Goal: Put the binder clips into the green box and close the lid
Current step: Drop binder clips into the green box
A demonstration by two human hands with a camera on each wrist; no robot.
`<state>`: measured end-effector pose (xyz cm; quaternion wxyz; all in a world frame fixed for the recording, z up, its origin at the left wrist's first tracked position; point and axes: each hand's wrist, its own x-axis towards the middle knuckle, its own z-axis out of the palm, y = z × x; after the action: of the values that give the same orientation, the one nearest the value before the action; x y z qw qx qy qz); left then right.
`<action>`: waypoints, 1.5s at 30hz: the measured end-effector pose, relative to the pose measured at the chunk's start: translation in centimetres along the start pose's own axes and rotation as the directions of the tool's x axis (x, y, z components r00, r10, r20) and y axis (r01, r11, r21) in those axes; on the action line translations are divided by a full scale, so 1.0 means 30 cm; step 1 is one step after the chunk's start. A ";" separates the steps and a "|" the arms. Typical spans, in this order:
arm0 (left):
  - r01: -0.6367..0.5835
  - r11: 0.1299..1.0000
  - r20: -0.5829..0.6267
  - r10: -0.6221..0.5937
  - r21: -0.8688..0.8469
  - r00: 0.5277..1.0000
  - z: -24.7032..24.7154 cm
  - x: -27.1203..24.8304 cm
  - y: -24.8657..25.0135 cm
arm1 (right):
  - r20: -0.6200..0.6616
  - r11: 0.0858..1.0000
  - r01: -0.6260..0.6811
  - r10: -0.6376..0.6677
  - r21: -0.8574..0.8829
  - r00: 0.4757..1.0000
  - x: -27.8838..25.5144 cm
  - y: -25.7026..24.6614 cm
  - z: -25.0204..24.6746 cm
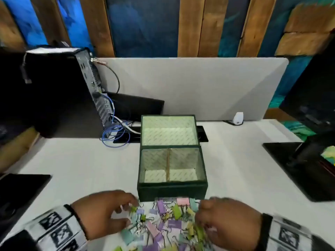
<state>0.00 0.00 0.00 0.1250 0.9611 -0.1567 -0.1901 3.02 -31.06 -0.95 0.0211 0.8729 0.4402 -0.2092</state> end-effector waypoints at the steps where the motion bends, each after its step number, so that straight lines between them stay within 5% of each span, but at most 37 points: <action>1: -0.014 1.000 0.054 0.013 0.018 0.998 0.004 0.005 0.023 | -0.006 1.000 -0.008 0.008 0.011 1.000 0.057 -0.002 -0.034; 3: 0.031 0.995 0.123 -0.043 0.096 0.992 0.034 0.023 0.063 | -0.083 0.999 0.007 -0.011 -0.052 0.997 0.089 -0.012 -0.022; 10: 0.001 0.961 -0.059 0.016 0.275 0.998 0.068 0.135 0.194 | -0.095 0.986 -0.052 0.038 -0.156 0.995 0.179 -0.075 -0.001; 17: 0.060 0.928 -0.023 -0.056 0.368 0.998 0.117 0.235 0.237 | -0.081 0.964 -0.131 0.115 -0.232 0.990 0.212 -0.082 0.012; 28: 0.005 0.936 0.065 -0.030 0.352 0.997 0.109 0.226 0.216 | -0.153 0.985 -0.170 0.165 -0.024 0.974 0.146 -0.073 -0.037; 35: 0.147 0.950 -0.109 -0.120 0.276 0.987 0.087 0.132 0.206 | -0.337 0.978 -0.201 0.210 0.063 0.918 0.065 -0.098 -0.118; 39: 0.247 0.916 -0.041 -0.246 0.316 0.968 0.110 0.124 0.182 | -0.459 0.972 -0.229 0.228 0.054 0.859 0.086 -0.096 -0.203; 45: 0.173 0.933 -0.002 -0.181 0.316 0.983 0.104 0.145 0.155 | -0.586 0.985 -0.161 0.166 0.061 0.793 0.226 -0.078 -0.295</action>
<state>1.38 -6.36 -2.83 -0.0498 0.9762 -0.0996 -0.1863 7.81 -22.53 4.86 -0.1019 0.9295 0.3472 0.0722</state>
